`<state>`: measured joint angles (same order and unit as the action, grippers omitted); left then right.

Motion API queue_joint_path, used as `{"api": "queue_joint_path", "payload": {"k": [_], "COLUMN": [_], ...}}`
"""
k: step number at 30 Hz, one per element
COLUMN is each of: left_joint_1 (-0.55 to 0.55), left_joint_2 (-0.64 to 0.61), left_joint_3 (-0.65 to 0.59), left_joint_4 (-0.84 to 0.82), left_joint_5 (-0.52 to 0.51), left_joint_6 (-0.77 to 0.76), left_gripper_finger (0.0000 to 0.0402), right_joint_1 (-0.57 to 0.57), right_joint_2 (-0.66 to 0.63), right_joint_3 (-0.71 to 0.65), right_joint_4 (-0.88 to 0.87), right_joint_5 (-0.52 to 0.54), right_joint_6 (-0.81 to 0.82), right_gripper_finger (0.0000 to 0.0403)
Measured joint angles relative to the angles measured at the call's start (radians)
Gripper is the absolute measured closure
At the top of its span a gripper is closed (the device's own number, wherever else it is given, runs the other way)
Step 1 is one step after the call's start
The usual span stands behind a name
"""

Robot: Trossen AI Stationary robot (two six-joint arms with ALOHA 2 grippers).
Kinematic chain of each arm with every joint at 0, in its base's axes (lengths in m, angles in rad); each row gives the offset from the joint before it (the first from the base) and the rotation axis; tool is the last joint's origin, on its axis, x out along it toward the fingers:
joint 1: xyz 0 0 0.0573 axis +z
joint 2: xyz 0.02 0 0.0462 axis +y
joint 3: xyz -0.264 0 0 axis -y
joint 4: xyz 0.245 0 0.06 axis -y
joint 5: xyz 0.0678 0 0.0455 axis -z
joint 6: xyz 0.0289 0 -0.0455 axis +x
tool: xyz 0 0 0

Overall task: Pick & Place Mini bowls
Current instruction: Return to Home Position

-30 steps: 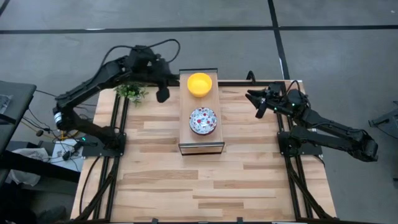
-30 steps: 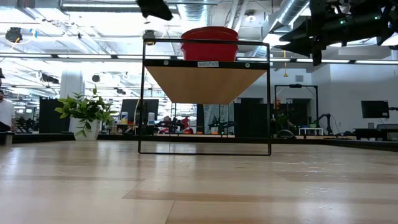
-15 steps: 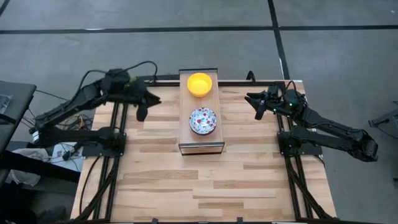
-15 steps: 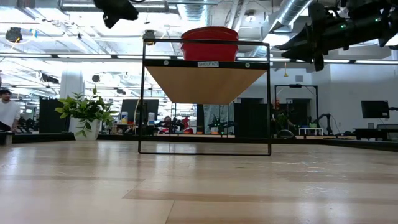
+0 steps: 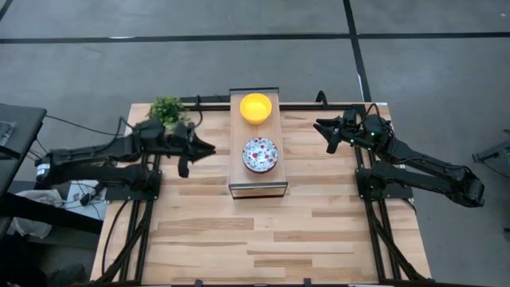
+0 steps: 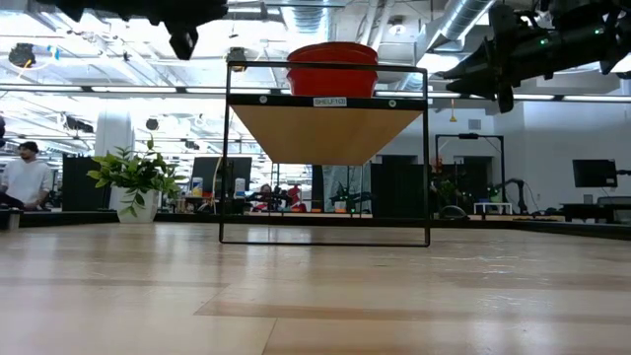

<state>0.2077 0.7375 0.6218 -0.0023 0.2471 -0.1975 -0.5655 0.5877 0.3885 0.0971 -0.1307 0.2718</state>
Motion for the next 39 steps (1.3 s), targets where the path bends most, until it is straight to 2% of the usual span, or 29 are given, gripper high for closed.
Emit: {"api": "queue_joint_path", "payload": {"k": [5,7,11,17,22,28,39], "left_joint_1": [-0.108,-0.124,-0.106,-0.023,0.021,0.020,0.015], "left_joint_2": [0.010,-0.007,-0.084,-0.271,-0.428,-0.572,-0.686], "left_joint_3": [-0.089,-0.110,-0.153,-0.242,-0.331,-0.409,-0.523], "left_joint_4": [0.138,0.152,0.153,0.150,0.106,0.105,0.117], "left_joint_5": [-0.119,-0.127,-0.079,0.064,0.068,0.068,0.060], "left_joint_6": [-0.010,-0.001,0.018,0.028,-0.020,-0.050,-0.051], "left_gripper_finger": [0.0330,0.0330,0.0330,0.0330,0.0330,0.0330,0.0330], "right_joint_1": [0.000,0.000,0.000,0.000,0.000,0.000,0.055], "right_joint_2": [0.000,0.000,0.000,-0.005,-0.045,-0.130,-0.185], "right_joint_3": [0.000,0.000,0.000,0.000,0.000,0.000,0.000], "right_joint_4": [0.000,0.000,0.001,0.008,0.008,-0.037,-0.133], "right_joint_5": [0.000,0.000,0.000,-0.002,-0.004,-0.004,-0.001], "right_joint_6": [0.016,0.017,0.017,0.012,0.005,-0.010,-0.018], "right_gripper_finger": [0.0278,0.0278,0.0278,0.0278,0.0278,0.0278,0.0278]}}
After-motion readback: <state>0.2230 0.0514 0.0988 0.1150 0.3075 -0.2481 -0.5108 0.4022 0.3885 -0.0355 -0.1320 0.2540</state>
